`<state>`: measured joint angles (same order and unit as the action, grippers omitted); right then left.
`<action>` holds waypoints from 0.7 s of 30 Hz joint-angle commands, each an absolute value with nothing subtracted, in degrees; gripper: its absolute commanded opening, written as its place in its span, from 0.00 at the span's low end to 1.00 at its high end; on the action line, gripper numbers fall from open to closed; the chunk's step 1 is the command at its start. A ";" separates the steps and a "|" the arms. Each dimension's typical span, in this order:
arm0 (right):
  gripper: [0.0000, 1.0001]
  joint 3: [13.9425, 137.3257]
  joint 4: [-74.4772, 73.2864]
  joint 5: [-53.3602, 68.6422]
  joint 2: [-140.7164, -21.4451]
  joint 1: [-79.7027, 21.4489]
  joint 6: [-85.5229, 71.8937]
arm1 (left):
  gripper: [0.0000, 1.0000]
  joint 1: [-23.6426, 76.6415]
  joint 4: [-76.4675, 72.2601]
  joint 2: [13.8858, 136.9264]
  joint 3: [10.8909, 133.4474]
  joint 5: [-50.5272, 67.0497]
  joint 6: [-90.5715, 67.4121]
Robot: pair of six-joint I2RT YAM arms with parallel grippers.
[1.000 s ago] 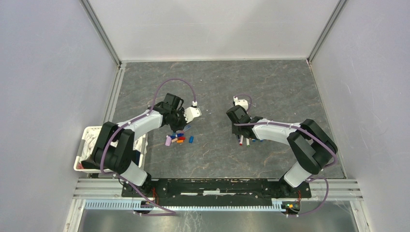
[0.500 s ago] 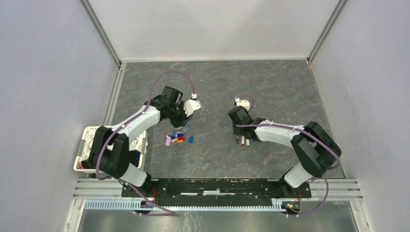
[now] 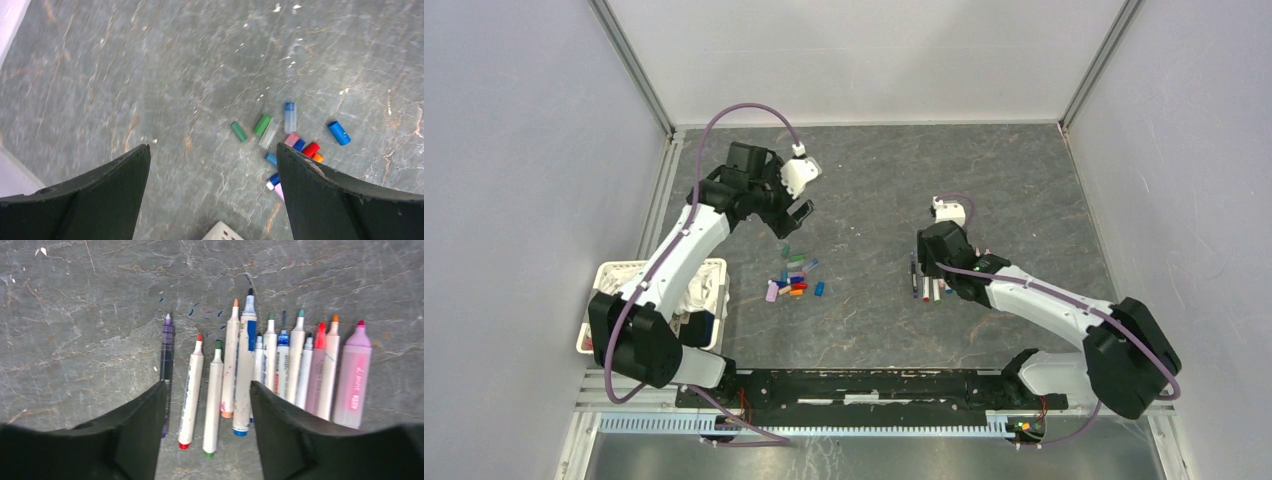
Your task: Open the pen caps
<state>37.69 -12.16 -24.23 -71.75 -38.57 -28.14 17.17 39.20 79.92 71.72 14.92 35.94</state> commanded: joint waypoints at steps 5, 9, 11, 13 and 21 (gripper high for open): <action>0.72 38.99 -13.07 -28.13 -62.54 -30.31 -21.53 | 1.00 6.34 31.09 71.44 67.63 10.21 21.73; 0.73 37.47 -11.73 -39.67 -59.75 -24.87 -24.23 | 1.00 4.32 28.68 72.65 62.63 10.93 22.95; 0.76 31.08 -3.66 -51.02 -57.11 -24.69 -24.80 | 1.00 4.31 26.47 73.43 60.90 9.64 20.56; 0.98 23.50 8.96 -57.78 -54.46 -24.71 -20.67 | 1.00 4.31 20.48 72.21 56.63 8.20 17.41; 0.98 15.53 24.01 -65.12 -58.12 -24.25 -9.38 | 1.00 4.28 2.74 73.03 45.93 8.84 8.52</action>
